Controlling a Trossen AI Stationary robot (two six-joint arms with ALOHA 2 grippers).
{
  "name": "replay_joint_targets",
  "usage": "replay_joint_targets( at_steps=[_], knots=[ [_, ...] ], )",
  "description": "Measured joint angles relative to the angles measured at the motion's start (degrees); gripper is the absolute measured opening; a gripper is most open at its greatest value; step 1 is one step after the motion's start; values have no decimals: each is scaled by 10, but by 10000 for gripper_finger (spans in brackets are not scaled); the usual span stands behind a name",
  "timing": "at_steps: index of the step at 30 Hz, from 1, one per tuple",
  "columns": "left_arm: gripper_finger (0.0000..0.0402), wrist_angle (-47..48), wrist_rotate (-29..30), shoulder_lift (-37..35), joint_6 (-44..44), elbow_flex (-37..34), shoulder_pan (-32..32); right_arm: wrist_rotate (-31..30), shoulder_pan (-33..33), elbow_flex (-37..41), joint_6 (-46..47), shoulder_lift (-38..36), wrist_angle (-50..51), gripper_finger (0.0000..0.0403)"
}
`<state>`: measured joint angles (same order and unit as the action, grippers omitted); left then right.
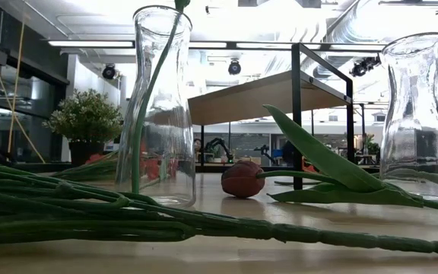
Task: Pick and place flowers into a vace then onto a shelf
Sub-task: Put the orange tulip into the left transparent vase
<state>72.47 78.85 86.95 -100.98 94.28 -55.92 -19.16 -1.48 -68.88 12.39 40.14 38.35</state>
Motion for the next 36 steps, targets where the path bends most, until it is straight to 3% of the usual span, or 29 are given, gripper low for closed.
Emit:
replay_joint_targets(
  at_steps=[18, 36],
  knots=[
    [20, -272, 113, 57, 254, -1, 0, 2, 0, 0, -39, 0, 0, 365],
    [20, -290, 114, 124, 337, 0, 54, 5, 0, 0, -36, 0, 0, 365]
  ],
)
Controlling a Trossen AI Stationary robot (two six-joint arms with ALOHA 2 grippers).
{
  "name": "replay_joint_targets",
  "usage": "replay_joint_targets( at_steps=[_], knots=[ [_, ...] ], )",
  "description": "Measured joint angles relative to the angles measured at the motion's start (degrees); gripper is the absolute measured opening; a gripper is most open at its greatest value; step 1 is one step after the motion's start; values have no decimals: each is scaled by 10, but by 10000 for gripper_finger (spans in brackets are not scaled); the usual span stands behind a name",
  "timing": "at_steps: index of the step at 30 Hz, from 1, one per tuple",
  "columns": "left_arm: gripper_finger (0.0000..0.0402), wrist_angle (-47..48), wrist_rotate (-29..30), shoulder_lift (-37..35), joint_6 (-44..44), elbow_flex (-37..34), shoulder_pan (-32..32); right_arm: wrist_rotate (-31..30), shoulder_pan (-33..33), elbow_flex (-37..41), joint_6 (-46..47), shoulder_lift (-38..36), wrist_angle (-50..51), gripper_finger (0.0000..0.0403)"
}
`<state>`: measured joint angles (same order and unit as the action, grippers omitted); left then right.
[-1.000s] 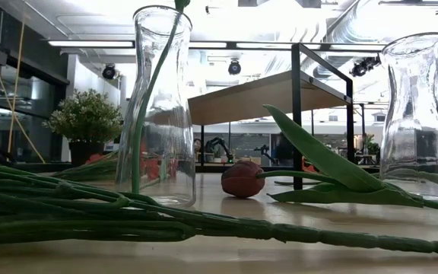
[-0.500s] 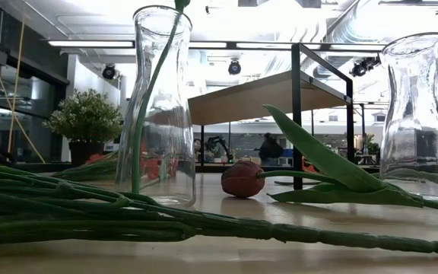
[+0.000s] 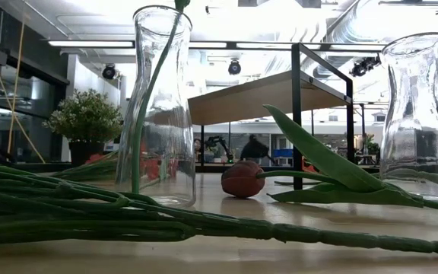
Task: Pick and place flowers into a vace then onto a shelf
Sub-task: Put the orange tulip into the left transparent vase
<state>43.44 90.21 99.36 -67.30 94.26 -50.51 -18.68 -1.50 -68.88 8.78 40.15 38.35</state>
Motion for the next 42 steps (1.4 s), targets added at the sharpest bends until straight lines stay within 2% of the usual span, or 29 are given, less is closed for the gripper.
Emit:
replay_joint_targets(
  at_steps=[10, 42],
  knots=[
    [20, 10, -2, 3, 41, -1, 27, 0, 0, 0, 0, 0, 0, 366],
    [20, 32, -1, 67, 39, -3, 49, 4, 0, 0, 3, 0, 0, 366]
  ],
)
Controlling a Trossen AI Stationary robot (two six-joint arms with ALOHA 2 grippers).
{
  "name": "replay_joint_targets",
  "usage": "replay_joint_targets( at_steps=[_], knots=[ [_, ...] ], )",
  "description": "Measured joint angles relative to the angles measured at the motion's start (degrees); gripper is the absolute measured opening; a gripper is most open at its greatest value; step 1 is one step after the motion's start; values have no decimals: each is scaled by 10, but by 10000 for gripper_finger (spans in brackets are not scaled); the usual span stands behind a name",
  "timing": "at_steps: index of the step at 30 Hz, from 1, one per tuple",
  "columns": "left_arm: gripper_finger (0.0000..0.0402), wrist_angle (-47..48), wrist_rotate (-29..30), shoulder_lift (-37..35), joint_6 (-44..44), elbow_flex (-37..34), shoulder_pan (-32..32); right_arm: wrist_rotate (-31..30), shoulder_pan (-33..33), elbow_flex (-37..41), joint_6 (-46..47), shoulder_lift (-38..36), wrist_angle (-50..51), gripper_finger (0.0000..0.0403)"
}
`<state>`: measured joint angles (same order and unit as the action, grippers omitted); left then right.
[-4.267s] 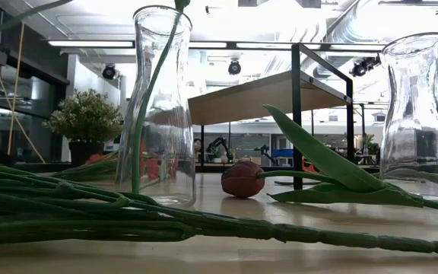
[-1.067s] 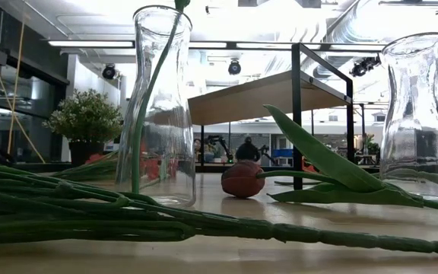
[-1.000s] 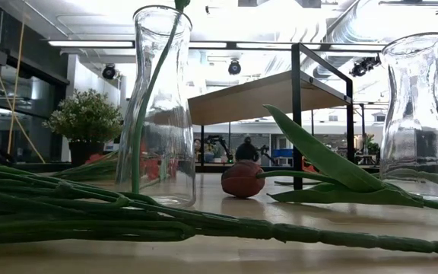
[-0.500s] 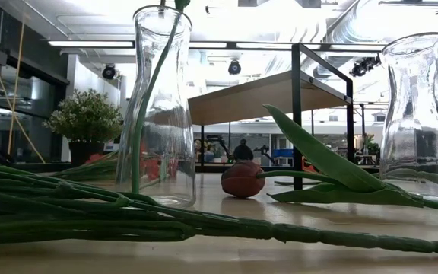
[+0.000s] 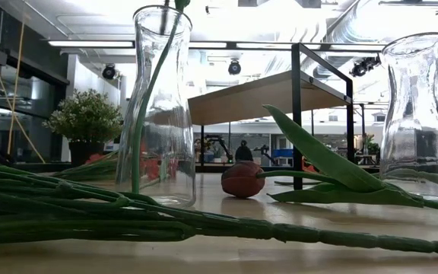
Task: Pick and place flowers into a vace then onto a shelf
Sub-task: Put the orange tulip into the left transparent vase
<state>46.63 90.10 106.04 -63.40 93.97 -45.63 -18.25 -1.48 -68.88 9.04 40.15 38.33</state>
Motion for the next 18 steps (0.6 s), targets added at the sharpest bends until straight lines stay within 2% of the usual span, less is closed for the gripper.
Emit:
replay_joint_targets(
  at_steps=[18],
  knots=[
    [20, -2, -6, 20, -31, 0, -1, 0, 0, 0, 0, 0, 0, 366]
  ],
)
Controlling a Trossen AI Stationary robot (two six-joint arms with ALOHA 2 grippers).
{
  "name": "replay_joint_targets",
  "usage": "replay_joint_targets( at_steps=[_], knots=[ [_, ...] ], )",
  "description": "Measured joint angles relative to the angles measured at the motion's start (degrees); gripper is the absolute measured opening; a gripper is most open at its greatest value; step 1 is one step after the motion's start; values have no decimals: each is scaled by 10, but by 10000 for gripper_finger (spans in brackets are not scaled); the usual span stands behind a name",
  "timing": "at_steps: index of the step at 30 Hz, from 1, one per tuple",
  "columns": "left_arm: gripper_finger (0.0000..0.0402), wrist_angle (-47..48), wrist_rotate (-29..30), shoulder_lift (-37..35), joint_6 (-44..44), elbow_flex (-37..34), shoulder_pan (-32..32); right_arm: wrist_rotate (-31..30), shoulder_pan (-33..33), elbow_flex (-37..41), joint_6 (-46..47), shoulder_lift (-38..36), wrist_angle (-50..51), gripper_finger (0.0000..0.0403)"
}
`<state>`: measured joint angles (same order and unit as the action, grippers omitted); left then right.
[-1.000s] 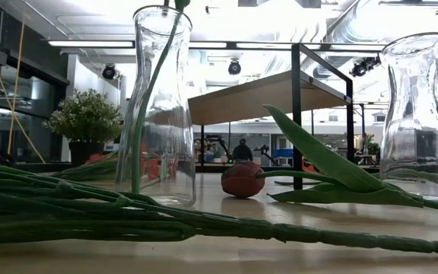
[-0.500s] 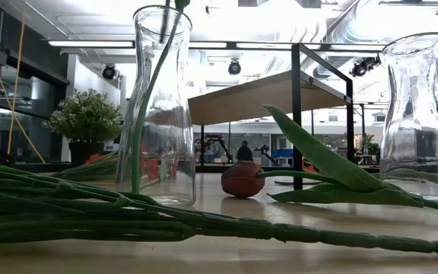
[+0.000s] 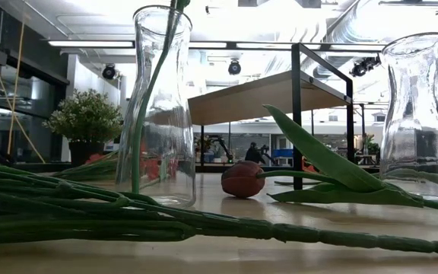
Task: Pick and place flowers into a vace then onto a shelf
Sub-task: Put the orange tulip into the left transparent vase
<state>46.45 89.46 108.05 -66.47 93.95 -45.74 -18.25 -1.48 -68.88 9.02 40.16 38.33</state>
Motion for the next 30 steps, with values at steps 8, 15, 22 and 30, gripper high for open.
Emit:
replay_joint_targets(
  at_steps=[8, 15, 22, 30],
  knots=[
    [21, 1, -15, 0, 0, 0, 0, 11, 0, 0, 1, 0, 0, 366],
    [24, 1, -21, 0, 0, 0, 0, 11, 0, 0, 1, 0, 0, 366],
    [51, 2, -32, 0, 0, 0, 0, 11, 0, 0, 1, 0, 0, 366],
    [78, 1, -52, 0, 0, 0, 0, 11, 0, 0, 1, 0, 0, 366]
  ],
)
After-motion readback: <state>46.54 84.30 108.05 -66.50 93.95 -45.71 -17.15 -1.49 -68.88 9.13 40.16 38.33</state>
